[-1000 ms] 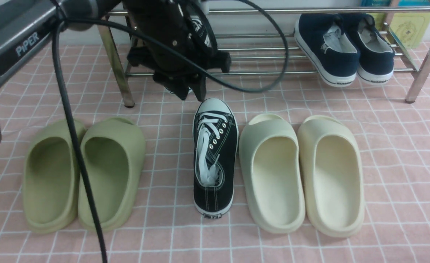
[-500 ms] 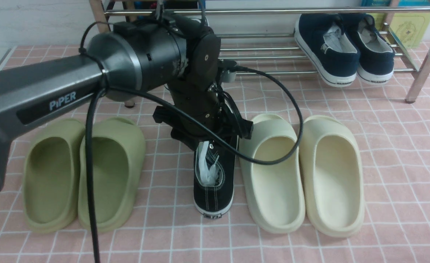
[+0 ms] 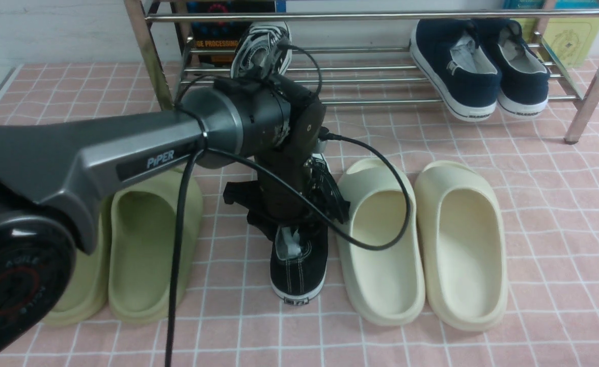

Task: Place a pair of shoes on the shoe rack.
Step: Use the left arm to grab the shoe closest to it, then use the left arm to put a shoe into the shoe rack

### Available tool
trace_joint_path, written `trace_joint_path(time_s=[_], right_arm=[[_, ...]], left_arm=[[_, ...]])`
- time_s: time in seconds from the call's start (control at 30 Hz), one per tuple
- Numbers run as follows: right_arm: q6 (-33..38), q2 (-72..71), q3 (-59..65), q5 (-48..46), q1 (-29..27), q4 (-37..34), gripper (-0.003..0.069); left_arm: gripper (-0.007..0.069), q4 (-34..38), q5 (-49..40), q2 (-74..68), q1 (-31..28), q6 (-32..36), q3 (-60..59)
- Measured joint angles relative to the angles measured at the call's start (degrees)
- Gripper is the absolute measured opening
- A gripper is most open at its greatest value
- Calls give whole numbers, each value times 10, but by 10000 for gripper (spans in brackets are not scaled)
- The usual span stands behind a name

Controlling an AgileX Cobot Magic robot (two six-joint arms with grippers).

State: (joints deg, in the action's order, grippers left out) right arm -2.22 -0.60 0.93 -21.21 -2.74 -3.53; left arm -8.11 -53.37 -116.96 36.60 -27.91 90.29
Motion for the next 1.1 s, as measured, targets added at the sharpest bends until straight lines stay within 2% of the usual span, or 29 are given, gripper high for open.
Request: trace_joint_path(time_s=[0.1, 0.2, 0.53, 0.9, 1.1], right_arm=[[0, 0, 0, 0, 0, 0, 237], [0, 0, 0, 0, 0, 0, 237], [0, 0, 0, 0, 0, 0, 239], [0, 0, 0, 0, 0, 0, 239], [0, 0, 0, 0, 0, 0, 239]], left_arm=[[84, -14, -8, 0, -1, -16, 5], [29, -18, -13, 11, -1, -22, 21], [27, -35, -10, 35, -4, -19, 169], [27, 18, 11, -112, -74, -14, 331], [27, 11, 78, -158, -82, -14, 387]])
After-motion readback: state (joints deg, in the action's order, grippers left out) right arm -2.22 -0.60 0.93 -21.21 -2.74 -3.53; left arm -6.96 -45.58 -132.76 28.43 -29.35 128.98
